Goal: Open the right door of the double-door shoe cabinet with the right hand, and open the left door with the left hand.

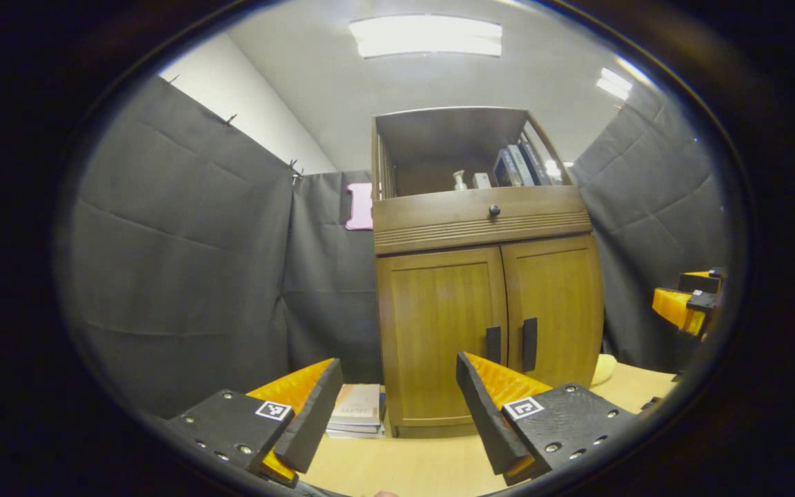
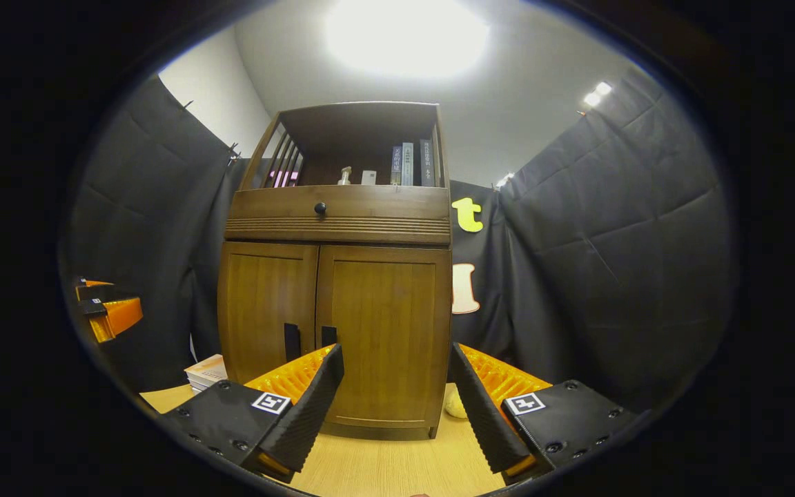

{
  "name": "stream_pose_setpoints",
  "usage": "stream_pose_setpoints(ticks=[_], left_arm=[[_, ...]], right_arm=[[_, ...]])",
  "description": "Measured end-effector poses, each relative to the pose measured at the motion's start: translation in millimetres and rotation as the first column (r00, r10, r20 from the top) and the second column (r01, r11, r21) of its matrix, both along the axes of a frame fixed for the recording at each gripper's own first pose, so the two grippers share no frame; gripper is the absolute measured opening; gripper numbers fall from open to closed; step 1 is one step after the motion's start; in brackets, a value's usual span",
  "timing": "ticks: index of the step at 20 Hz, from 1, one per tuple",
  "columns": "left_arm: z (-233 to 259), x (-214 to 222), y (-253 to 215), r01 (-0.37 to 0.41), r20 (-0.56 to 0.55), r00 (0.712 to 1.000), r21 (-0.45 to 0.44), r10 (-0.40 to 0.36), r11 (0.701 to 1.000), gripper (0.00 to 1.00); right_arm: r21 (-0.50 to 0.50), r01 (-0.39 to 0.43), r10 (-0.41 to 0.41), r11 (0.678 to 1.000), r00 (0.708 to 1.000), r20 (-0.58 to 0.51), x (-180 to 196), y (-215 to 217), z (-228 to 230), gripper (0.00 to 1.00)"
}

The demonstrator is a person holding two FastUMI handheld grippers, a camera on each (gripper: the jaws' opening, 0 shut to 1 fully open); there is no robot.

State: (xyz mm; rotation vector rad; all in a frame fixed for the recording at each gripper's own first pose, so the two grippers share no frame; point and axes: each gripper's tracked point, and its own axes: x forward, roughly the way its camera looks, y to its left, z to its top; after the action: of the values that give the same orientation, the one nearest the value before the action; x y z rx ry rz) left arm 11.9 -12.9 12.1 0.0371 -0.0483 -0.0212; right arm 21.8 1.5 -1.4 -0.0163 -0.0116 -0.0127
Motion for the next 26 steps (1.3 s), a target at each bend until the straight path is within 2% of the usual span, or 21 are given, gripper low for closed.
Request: stream_pose_setpoints(ticks=[7,18,26], left_arm=[[-0.4,-3.9,4.5,-0.014,0.0,1.0,-0.004,0.014,1.0,0.96],[12.1,-21.4,24.7,-0.097,0.009,0.995,0.021,0.097,0.995,0.95],[8.2,-21.9,25.9,-0.142,0.006,0.99,0.019,0.142,0.99,0.96]], right_arm=[[0.013,-0.03,0.029,0.999,1.0,0.009,25.0,8.9,-0.3,0.96],[0.017,-0.117,0.117,0.993,0.993,-0.005,103.1,56.1,-21.7,0.96],[-0.001,-0.18,0.18,0.984,0.982,-0.054,154.8,94.7,-47.8,0.97]])
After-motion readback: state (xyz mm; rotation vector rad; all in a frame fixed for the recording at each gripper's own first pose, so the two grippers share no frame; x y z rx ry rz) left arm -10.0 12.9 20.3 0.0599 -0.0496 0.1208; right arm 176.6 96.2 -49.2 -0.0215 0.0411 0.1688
